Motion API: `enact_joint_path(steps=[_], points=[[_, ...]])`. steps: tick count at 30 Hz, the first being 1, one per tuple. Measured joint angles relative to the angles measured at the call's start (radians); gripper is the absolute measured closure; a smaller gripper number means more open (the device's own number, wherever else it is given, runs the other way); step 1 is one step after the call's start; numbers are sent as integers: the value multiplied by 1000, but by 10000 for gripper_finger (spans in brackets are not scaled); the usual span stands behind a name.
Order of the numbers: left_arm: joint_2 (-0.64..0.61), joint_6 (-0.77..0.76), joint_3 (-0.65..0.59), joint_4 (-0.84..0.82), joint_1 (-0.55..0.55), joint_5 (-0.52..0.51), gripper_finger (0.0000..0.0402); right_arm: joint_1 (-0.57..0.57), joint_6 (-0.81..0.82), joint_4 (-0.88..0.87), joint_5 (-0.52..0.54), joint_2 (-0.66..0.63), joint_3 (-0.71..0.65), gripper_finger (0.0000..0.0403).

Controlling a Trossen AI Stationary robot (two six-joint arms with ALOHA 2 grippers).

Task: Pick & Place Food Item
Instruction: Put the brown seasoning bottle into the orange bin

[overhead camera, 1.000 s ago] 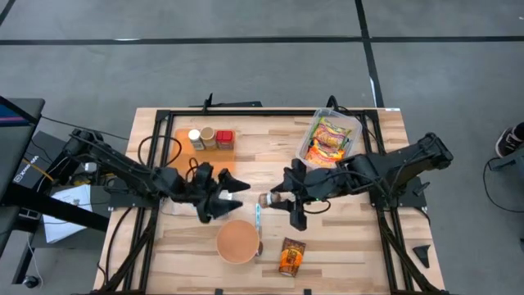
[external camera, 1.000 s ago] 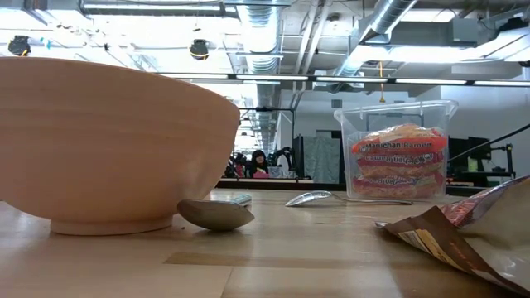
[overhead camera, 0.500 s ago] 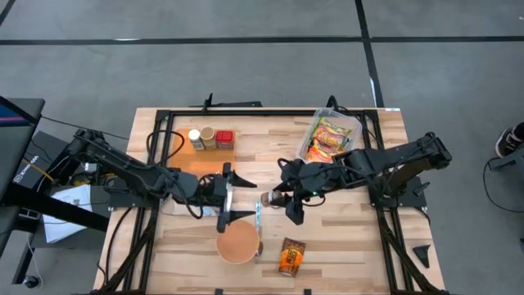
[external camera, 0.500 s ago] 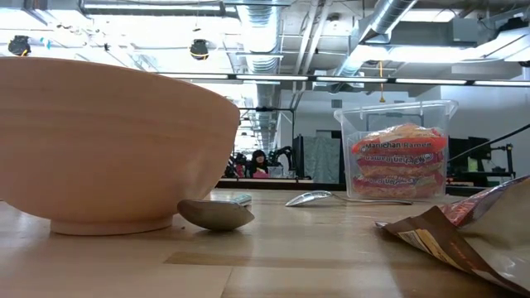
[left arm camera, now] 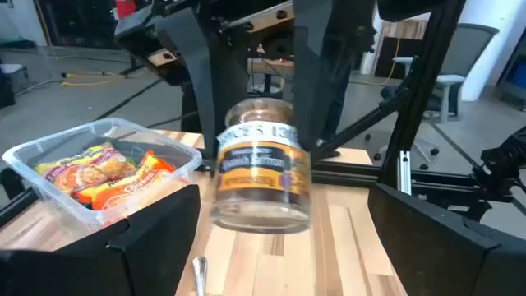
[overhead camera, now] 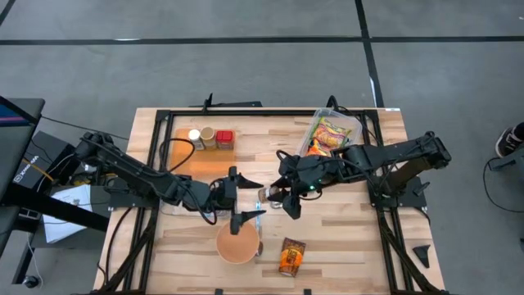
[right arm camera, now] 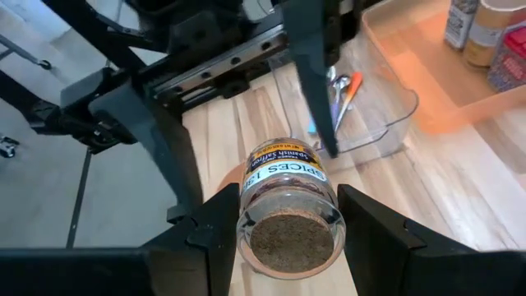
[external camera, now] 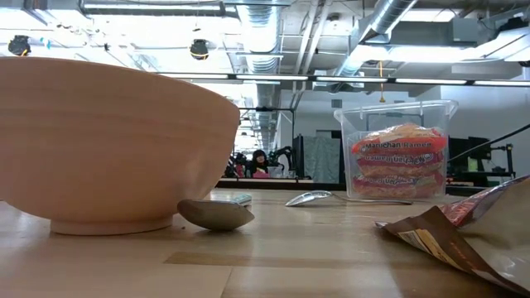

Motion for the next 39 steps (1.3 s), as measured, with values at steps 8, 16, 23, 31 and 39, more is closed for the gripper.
enact_joint_path(steps=[8, 16, 23, 31, 39], points=[[0, 0, 0, 17, 7, -9, 61, 2, -11, -9, -18, 1, 0, 234], [7, -7, 0, 26, 7, 7, 85, 1, -32, -7, -26, 1, 0, 234], [17, -34, 0, 46, 15, 11, 107, -5, -45, -1, -28, 1, 0, 234], [54, -67, -1, 109, 26, 48, 123, -5, -60, 25, -28, 1, 0, 234], [48, -89, -1, 109, 36, 54, 196, -5, -61, 16, -28, 1, 0, 234]])
